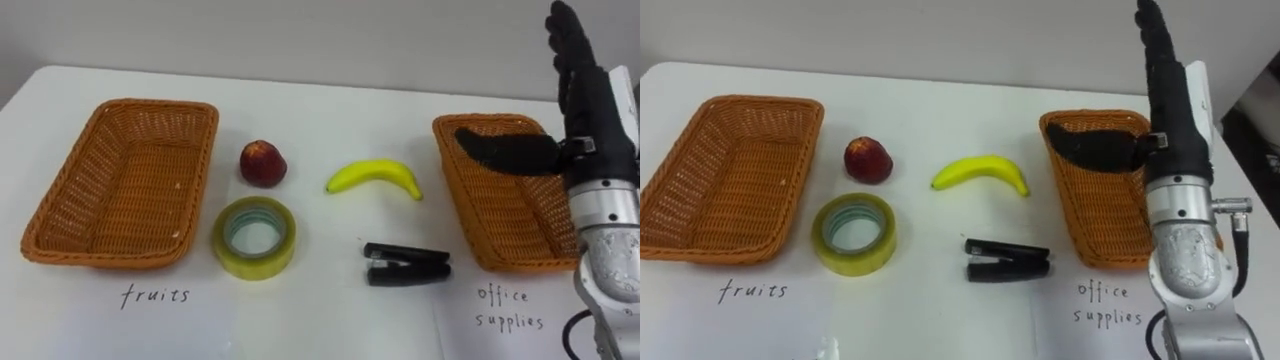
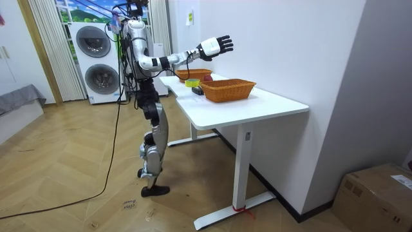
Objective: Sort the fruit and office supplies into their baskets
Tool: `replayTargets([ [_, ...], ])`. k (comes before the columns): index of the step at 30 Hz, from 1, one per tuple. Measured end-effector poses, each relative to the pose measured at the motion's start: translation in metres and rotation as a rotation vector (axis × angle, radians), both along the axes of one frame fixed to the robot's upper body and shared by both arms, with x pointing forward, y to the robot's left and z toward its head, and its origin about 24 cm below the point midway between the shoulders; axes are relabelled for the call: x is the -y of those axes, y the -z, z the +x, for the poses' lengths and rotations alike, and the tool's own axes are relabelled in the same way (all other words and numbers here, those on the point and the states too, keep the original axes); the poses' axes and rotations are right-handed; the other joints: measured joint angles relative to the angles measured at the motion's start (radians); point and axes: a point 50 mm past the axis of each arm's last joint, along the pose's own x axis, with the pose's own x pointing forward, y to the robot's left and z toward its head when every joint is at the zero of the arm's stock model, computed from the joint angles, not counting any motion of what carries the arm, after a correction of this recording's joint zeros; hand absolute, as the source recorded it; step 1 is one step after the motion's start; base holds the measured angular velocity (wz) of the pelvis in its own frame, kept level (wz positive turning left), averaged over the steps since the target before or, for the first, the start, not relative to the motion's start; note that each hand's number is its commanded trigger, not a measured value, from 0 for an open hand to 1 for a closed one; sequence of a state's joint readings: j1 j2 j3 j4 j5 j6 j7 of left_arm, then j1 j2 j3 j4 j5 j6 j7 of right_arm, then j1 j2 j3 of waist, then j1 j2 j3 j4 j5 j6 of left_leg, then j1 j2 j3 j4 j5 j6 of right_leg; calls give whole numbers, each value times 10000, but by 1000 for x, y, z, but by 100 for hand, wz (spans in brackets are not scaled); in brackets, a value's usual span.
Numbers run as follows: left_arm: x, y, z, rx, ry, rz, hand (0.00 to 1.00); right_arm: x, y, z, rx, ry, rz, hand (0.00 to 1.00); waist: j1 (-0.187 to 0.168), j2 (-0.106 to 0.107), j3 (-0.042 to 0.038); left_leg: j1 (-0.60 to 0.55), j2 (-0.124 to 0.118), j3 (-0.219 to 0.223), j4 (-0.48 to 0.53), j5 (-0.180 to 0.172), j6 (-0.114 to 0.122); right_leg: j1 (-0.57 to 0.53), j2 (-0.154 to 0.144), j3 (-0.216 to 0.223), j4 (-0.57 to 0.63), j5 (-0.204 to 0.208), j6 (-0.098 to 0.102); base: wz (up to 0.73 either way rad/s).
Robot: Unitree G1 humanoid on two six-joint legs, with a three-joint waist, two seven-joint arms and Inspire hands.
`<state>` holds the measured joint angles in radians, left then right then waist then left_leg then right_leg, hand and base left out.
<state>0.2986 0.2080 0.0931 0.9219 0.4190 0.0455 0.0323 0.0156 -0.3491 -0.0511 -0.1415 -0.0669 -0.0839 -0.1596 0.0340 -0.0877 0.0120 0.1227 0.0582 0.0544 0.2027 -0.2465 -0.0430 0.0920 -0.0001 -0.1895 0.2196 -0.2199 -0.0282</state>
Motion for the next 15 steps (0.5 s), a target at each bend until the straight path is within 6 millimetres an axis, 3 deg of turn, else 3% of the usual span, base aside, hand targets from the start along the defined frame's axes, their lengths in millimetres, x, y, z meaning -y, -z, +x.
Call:
replayTargets([
  [1, 0, 0, 1, 5, 88, 72, 0, 0, 0, 0, -27, 18, -239, 0, -6, -53, -40, -94, -3, -22, 57, 2, 3, -88, -4, -17, 0, 2, -5, 6],
  [8, 0, -4, 12, 284, 576, 286, 0, -2, 4, 0, -418, -285, -1081, 0, -3, 17, -55, -362, -1, -32, 359, 2, 3, -64, -22, -88, 7, 13, -24, 7],
  [15, 0, -5, 17, 499, 687, 301, 0, -3, 6, 0, -656, -596, -1223, 0, -33, 72, -153, -367, -12, -63, 347, 14, 13, -59, -106, -214, 12, 16, -28, 4],
])
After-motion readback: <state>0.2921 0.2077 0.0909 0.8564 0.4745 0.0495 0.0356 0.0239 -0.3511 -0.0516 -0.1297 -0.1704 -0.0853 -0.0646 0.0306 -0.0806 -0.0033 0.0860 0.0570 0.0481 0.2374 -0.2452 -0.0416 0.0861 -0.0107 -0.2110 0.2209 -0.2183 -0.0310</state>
